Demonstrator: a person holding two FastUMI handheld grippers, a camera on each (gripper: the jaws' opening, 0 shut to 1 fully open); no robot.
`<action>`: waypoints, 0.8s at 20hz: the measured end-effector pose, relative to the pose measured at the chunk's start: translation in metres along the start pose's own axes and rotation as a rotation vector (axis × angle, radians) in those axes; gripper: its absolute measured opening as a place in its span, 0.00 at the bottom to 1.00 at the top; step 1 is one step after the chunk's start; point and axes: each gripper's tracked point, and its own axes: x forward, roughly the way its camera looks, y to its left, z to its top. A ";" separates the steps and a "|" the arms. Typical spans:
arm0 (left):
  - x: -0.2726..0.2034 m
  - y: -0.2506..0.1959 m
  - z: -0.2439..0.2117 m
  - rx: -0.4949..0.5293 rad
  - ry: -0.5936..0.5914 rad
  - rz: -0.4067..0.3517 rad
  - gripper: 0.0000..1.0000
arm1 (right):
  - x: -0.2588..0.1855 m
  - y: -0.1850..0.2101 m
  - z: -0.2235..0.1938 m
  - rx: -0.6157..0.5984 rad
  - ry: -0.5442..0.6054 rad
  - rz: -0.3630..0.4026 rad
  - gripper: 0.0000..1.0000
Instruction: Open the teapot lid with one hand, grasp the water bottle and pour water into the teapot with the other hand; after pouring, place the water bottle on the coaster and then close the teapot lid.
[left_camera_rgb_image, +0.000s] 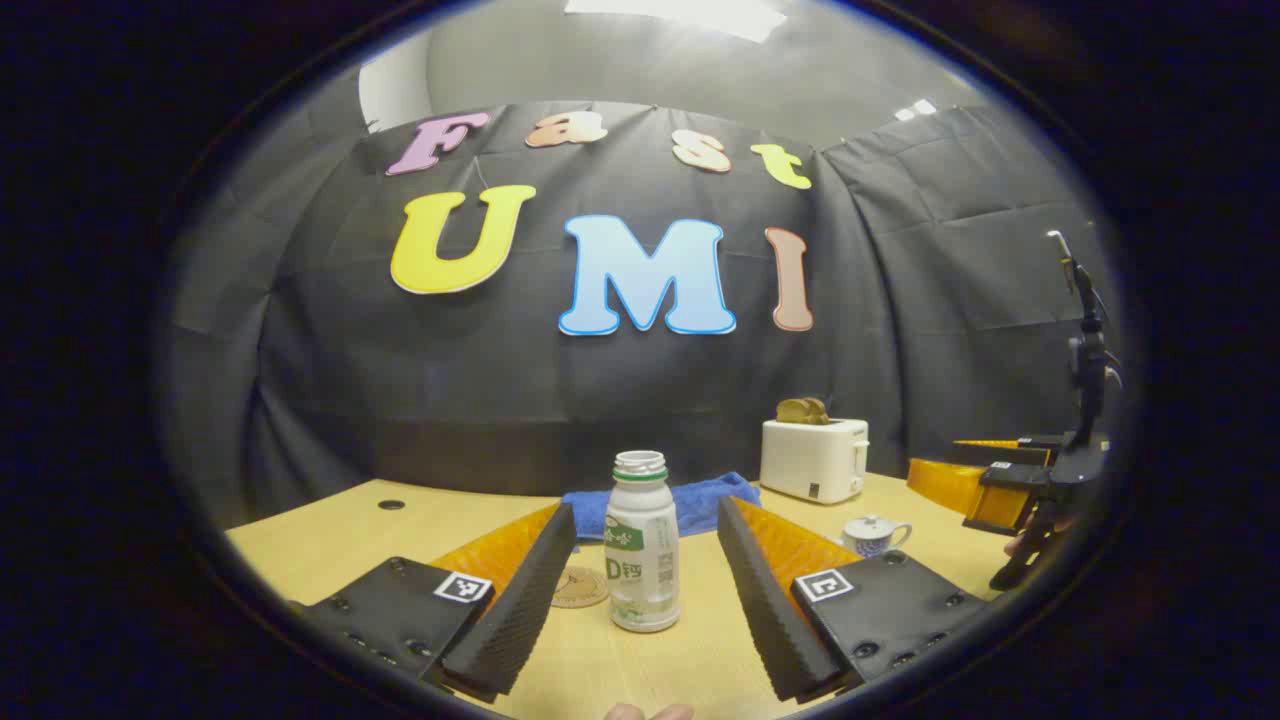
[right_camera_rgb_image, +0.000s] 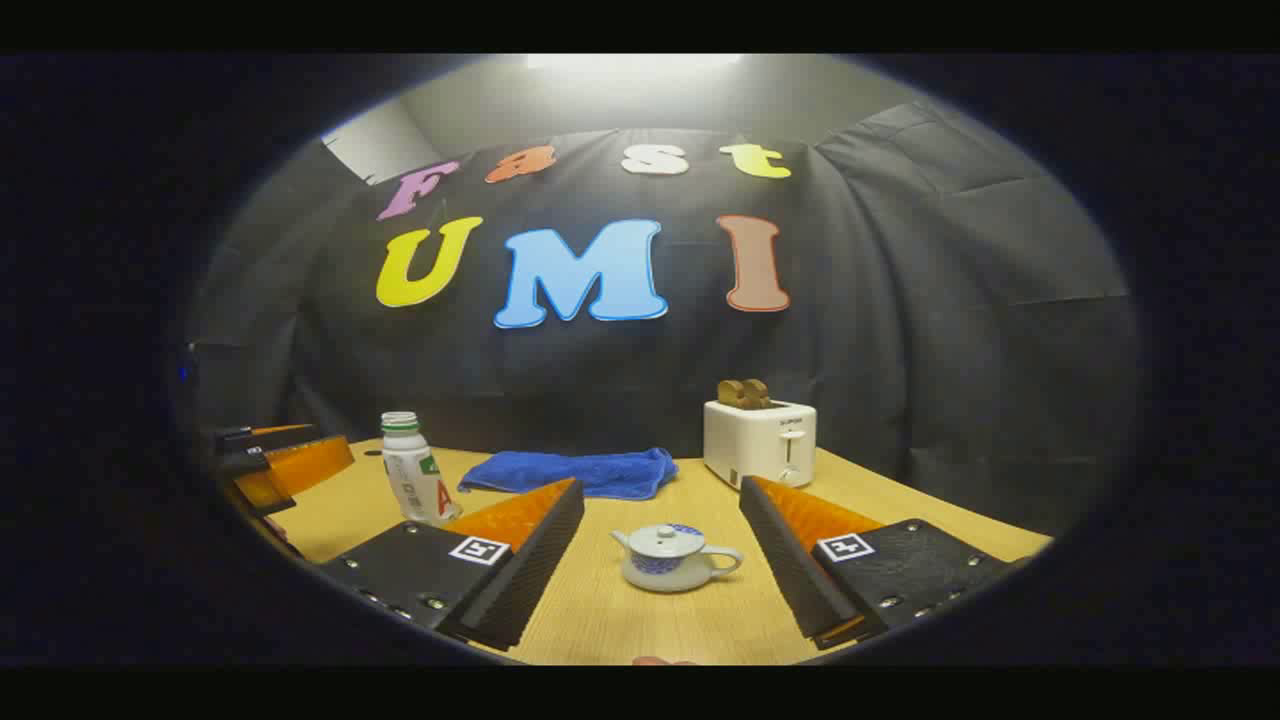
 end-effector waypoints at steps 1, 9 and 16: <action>0.004 0.000 -0.001 0.011 0.005 -0.005 0.97 | 0.002 0.008 -0.005 0.001 0.020 0.026 0.96; 0.015 0.005 -0.029 -0.048 0.072 -0.013 0.97 | 0.013 0.025 -0.020 -0.032 0.067 0.087 0.96; 0.022 0.000 -0.029 -0.040 0.067 -0.027 0.96 | 0.018 0.011 -0.026 -0.025 0.081 0.056 0.96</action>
